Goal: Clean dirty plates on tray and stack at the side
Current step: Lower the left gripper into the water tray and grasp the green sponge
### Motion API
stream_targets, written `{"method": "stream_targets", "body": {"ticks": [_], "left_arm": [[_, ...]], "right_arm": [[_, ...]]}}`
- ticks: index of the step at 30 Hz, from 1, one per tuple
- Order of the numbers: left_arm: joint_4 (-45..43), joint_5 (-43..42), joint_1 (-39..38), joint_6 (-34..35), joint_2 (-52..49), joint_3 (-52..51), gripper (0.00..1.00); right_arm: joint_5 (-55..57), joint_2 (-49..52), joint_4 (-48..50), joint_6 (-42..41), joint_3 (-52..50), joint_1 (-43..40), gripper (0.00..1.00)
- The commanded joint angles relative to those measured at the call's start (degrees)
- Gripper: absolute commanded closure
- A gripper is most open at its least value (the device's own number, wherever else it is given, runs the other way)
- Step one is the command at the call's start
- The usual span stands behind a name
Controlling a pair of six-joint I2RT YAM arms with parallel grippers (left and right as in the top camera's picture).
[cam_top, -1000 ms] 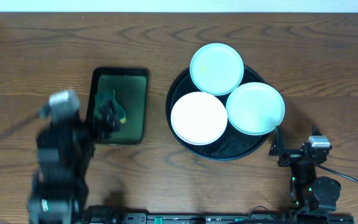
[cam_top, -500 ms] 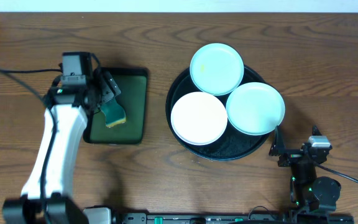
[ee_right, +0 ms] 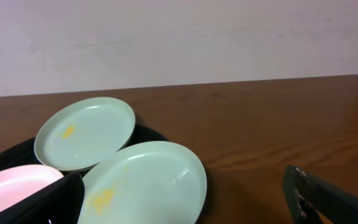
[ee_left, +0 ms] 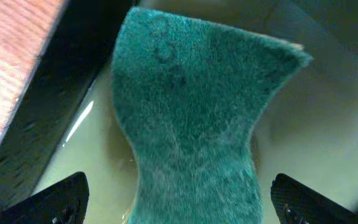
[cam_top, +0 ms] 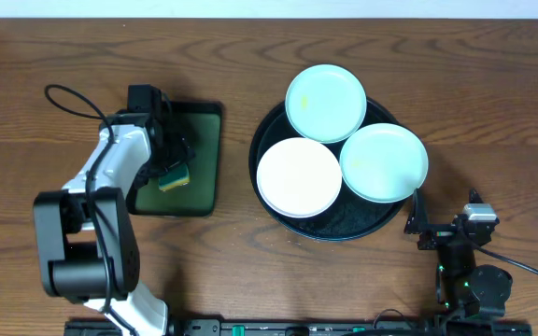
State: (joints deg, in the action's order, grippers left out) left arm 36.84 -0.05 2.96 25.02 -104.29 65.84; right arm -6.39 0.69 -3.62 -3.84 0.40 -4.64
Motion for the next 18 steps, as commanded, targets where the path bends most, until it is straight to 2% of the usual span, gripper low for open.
{"method": "stream_targets", "body": {"ticks": [1, 10, 14, 18], "left_arm": [[-0.31, -0.46, 0.31, -2.05, -1.29, 1.18, 0.06], [-5.35, -0.74, 0.31, -2.56, -3.65, -1.38, 0.07], [-5.75, -0.76, 0.31, -2.69, -3.65, -1.36, 0.38], [-6.08, -0.44, 0.31, -2.71, -3.65, -1.4, 0.4]], "right_arm": [[0.13, -0.31, -0.22, 0.72, -0.09, -0.61, 0.01], [0.13, -0.31, -0.22, 0.7, -0.09, -0.61, 0.01], [0.13, -0.31, -0.22, 0.72, -0.09, -0.61, 0.01], [0.13, -0.31, -0.22, 0.7, -0.09, -0.61, 0.01]]}}
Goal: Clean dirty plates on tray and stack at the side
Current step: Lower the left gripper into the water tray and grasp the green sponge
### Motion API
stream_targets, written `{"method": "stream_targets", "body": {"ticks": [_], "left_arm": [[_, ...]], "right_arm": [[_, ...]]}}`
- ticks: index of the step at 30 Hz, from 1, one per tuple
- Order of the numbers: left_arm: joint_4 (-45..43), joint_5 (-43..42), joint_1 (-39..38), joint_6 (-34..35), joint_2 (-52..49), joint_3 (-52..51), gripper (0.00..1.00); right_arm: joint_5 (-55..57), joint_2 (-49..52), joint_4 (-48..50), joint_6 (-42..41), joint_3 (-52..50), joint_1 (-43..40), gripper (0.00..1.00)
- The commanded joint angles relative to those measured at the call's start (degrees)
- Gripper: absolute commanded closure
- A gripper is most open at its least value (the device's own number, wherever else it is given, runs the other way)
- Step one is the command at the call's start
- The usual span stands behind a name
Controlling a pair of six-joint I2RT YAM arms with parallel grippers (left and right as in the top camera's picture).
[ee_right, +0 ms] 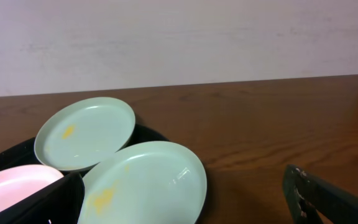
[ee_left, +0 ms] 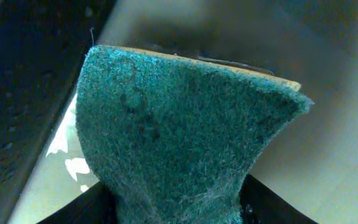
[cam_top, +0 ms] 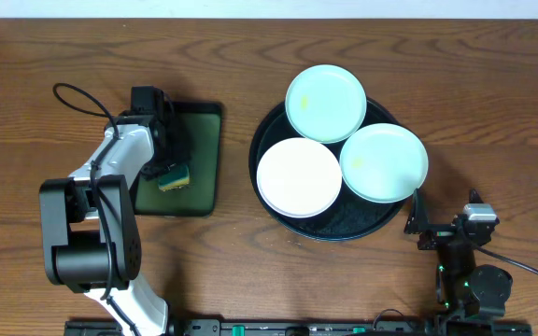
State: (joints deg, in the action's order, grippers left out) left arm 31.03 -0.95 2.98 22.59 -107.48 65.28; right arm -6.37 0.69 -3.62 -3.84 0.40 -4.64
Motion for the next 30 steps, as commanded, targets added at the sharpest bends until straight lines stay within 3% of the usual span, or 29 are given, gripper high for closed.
{"method": "stream_targets", "body": {"ticks": [1, 5, 8, 10, 23, 30], "left_arm": [[-0.31, 0.57, 0.28, -0.28, -0.48, -0.83, 0.4], [-0.28, 0.57, 0.28, -0.5, -0.42, -0.79, 0.51], [0.15, 0.55, 0.28, -0.48, 0.68, -0.28, 0.81], [1.53, 0.55, 0.28, -0.48, 2.58, 0.46, 0.91], [3.65, -0.09, 0.04, 0.68, 28.63, 1.33, 0.93], [0.02, -0.04, -0.39, 0.94, 26.58, -2.34, 0.93]], "right_arm": [[0.11, -0.31, -0.22, 0.72, -0.09, -0.61, 0.01], [0.11, -0.31, -0.2, 0.7, -0.09, -0.61, 0.01], [0.11, -0.31, -0.22, 0.72, -0.09, -0.61, 0.01], [0.11, -0.31, -0.22, 0.7, -0.09, -0.61, 0.01], [0.11, -0.31, -0.22, 0.72, -0.09, -0.61, 0.01], [0.11, -0.31, -0.22, 0.7, -0.09, -0.61, 0.01]]}}
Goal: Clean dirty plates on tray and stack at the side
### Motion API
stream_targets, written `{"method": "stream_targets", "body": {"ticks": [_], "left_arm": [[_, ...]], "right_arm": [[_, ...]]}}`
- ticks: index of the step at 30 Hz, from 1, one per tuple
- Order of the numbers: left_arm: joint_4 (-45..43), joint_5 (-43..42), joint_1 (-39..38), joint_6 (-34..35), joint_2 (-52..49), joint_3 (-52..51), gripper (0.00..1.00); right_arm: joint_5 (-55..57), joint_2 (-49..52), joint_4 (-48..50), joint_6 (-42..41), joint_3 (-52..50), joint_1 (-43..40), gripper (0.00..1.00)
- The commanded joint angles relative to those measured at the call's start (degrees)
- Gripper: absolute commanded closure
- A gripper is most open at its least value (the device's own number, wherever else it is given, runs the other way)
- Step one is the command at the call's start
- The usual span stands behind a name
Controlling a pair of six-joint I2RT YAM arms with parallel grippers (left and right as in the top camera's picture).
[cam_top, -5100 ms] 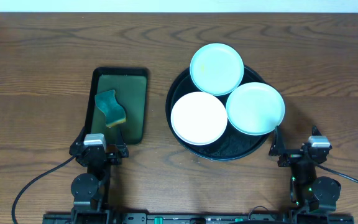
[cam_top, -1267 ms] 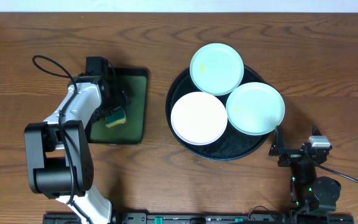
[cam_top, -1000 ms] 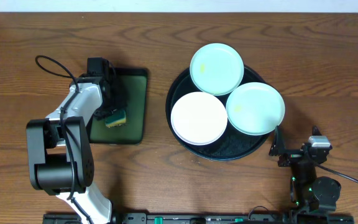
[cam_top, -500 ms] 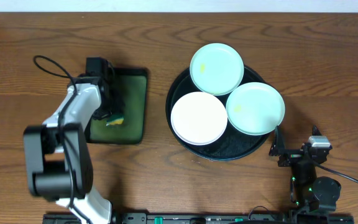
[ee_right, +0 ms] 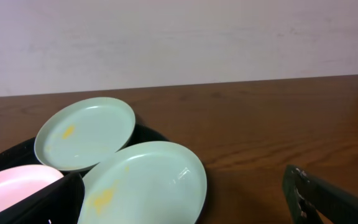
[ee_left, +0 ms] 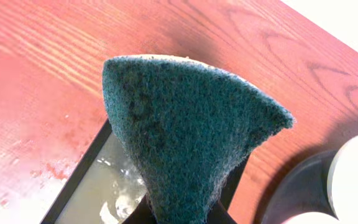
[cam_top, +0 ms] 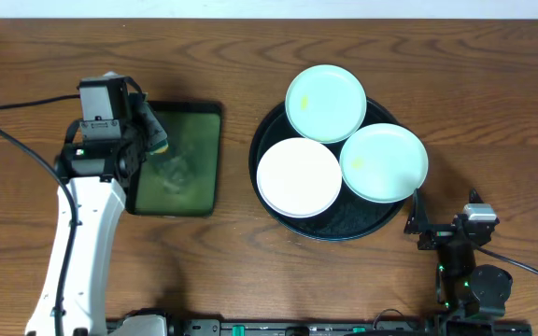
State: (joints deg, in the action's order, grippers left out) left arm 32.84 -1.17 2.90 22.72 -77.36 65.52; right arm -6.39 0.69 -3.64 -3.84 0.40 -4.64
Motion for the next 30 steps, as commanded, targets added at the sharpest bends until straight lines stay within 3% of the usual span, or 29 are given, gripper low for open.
{"method": "stream_targets", "body": {"ticks": [1, 4, 7, 13, 18, 26, 30], "left_arm": [[-2.73, 0.2, -0.42, 1.31, -5.2, -3.87, 0.93], [-7.04, 0.15, -0.61, 4.17, -13.05, -7.69, 0.92], [-5.73, 0.15, -0.2, 3.5, -18.73, -6.58, 0.93], [4.15, 0.13, 0.09, 2.86, -10.86, 3.06, 0.93], [5.07, 0.66, -1.4, 2.89, -0.52, 2.84, 0.93], [-4.61, 0.79, -3.19, 2.12, -10.12, -8.44, 0.92], [-2.73, 0.24, -2.82, 1.42, -12.96, -7.06, 0.93]], "right_arm": [[0.13, -0.31, -0.17, 0.7, -0.09, -0.61, 0.01], [0.13, -0.31, -0.2, 0.7, -0.09, -0.61, 0.01], [0.13, -0.31, -0.2, 0.7, -0.09, -0.61, 0.01], [0.13, -0.31, -0.2, 0.72, -0.09, -0.61, 0.01], [0.13, -0.31, -0.2, 0.72, -0.09, -0.61, 0.01], [0.9, -0.31, -0.13, 1.64, -0.09, -0.63, 0.01], [1.84, -0.31, 0.87, 1.75, -0.09, -0.61, 0.01]]}}
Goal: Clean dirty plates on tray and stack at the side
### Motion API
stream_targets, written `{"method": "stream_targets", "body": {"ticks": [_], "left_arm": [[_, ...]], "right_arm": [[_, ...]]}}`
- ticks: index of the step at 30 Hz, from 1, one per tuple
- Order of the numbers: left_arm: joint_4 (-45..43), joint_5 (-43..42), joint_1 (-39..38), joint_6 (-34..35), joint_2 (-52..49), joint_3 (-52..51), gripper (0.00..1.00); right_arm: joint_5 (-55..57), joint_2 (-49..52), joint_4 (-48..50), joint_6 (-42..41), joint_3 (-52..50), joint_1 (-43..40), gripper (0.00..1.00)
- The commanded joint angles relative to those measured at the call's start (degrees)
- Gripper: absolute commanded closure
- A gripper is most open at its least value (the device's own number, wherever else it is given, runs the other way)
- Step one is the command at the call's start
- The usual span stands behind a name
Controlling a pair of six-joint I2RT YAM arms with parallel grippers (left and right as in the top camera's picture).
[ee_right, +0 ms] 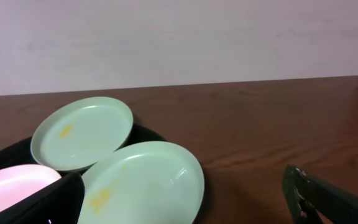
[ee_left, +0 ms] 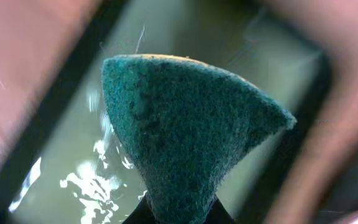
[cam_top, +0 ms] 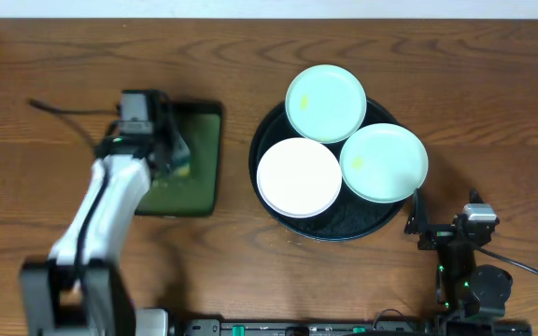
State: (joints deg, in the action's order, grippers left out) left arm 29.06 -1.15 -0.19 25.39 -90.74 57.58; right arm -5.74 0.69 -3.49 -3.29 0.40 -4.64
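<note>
A round black tray (cam_top: 278, 213) holds three plates: a mint one (cam_top: 325, 103) at the back, a mint one (cam_top: 384, 161) at the right, both with yellow smears, and a pale pink one (cam_top: 299, 177) at the front left. My left gripper (cam_top: 179, 157) is shut on a green scouring sponge (ee_left: 185, 137), held close above the wet basin (cam_top: 204, 177). My right gripper (cam_top: 418, 224) stands open at the front right, beside the black tray. In the right wrist view the near mint plate (ee_right: 142, 183) lies just ahead of its fingers (ee_right: 328, 199).
The dark green rectangular basin (ee_left: 73, 168) holds shallow soapy water and sits left of the black tray. Bare wooden table (cam_top: 456, 75) surrounds both. A pale wall (ee_right: 179, 37) runs along the table's far edge.
My left gripper, still shut on the sponge, has moved from above the basin's far left corner to low over the water inside the basin. The right arm has not moved.
My left gripper first stood open around the sponge lying in the basin's water. Then it was shut on the sponge. Later it held the sponge raised over the basin's far left corner, and now holds it low over the water. Plates and right arm stayed put.
</note>
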Motion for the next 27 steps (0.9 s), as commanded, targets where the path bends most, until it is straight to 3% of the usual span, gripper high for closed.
{"method": "stream_targets", "body": {"ticks": [1, 5, 9, 12, 14, 15, 19, 22, 27], "left_arm": [[1.97, 0.24, 0.26, -1.77, 1.29, 1.62, 0.93], [5.7, 0.24, 0.26, -4.13, 8.31, 5.38, 0.93], [5.44, 0.39, 0.13, -4.13, 15.82, 5.05, 0.92], [1.42, 0.55, 0.15, -4.11, 15.45, 1.62, 0.93], [-2.25, 0.52, 0.15, -4.11, 12.83, -1.18, 0.92], [-4.37, 0.55, 0.28, -4.81, 9.31, -2.51, 0.92], [-4.35, 0.48, 0.44, -5.22, 6.88, -1.7, 0.92], [-4.15, -0.57, 0.42, -5.18, 8.66, -1.29, 0.92], [-3.15, -4.44, 0.42, -5.16, 13.88, -1.29, 0.92]], "right_arm": [[1.11, -0.31, 1.33, 1.18, -0.09, -0.61, 0.01], [2.32, -0.31, 10.12, 1.22, -0.09, -0.61, 0.01], [-9.6, -0.28, 27.89, -0.48, -0.09, -0.61, 0.01], [-14.14, 0.39, 31.85, -0.48, 1.49, -0.61, 0.01], [-16.83, 2.54, 26.08, 1.86, 5.6, -0.68, 0.01], [-17.73, 7.23, 15.52, 6.62, 12.87, -0.68, 0.01], [-18.43, 23.37, -7.87, 14.47, 33.97, -0.68, 0.01], [-20.85, 39.56, -23.61, 15.74, 53.51, -0.66, 0.01], [-38.36, 57.79, -37.2, 9.46, 74.86, -0.61, 0.01]]}}
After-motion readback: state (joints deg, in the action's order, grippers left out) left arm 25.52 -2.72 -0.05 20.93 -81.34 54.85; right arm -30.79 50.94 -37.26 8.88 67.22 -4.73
